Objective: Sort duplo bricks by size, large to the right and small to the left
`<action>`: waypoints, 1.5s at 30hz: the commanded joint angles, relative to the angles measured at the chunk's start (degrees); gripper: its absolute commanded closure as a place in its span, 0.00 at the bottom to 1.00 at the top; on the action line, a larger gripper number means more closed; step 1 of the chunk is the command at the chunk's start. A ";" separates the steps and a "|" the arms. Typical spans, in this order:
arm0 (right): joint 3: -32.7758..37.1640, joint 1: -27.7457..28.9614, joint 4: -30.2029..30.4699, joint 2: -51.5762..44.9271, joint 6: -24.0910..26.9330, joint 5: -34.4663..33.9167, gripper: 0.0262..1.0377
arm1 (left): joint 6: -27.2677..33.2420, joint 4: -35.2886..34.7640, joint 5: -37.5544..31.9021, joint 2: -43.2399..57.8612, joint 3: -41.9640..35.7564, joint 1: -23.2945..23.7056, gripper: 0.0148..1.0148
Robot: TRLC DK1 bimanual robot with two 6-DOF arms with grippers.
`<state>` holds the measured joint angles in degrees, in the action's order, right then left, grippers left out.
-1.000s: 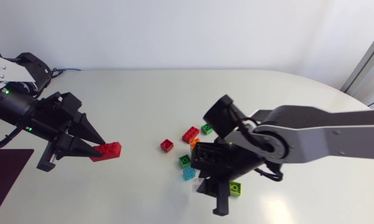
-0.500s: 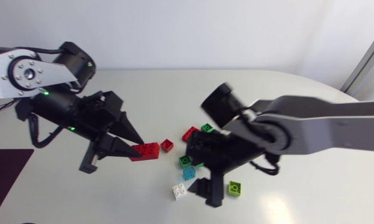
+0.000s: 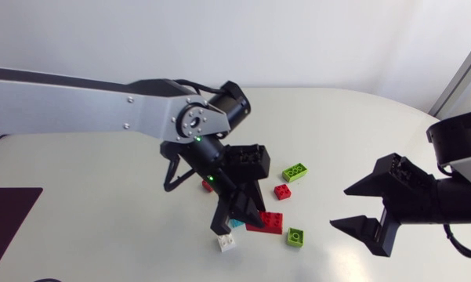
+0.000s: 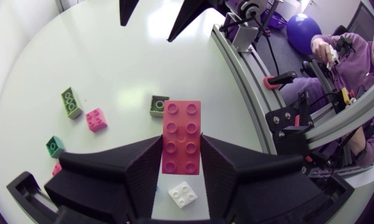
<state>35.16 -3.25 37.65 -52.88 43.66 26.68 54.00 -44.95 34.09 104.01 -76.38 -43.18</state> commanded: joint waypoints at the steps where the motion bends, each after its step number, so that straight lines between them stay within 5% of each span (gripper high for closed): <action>1: -2.11 0.87 0.41 0.59 2.75 0.75 0.03 | -1.53 -0.31 -0.78 3.22 -1.67 -1.65 0.59; 3: -2.37 0.26 -0.47 -0.12 2.57 0.83 0.03 | -1.53 -0.40 -1.13 3.57 -1.14 -2.17 0.48; 7: -1.93 -3.17 -4.34 -4.33 0.81 0.22 0.03 | -1.53 -1.55 -1.30 3.40 -0.44 -2.00 0.06; 17: -0.70 -14.60 -13.65 -19.28 -1.47 -5.58 0.03 | -1.53 -1.98 -1.30 -5.57 3.87 5.39 0.03; 28: -1.67 -18.73 -16.38 -27.27 -1.47 -8.40 0.06 | 1.90 -2.07 -1.04 -19.02 16.26 14.35 0.03; 31: -2.20 -19.87 -17.26 -28.24 -1.91 -9.19 0.24 | 2.60 -2.07 -0.78 -21.56 18.28 16.28 0.03; 34: -2.20 -21.28 -18.66 -30.09 -2.70 -10.77 0.75 | 3.39 -2.51 -0.69 -23.23 19.51 17.95 0.03; 35: -2.29 -21.63 -19.54 -30.26 -3.14 -11.21 0.80 | 3.75 -2.86 -0.60 -23.59 19.69 18.48 0.03; 45: -0.44 -26.02 -16.99 -25.43 -6.04 -14.11 0.86 | 6.38 -4.62 -0.25 -27.72 22.24 22.79 0.03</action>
<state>33.91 -27.83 19.49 -80.14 39.48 13.02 58.72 -48.77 33.04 77.56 -55.77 -21.28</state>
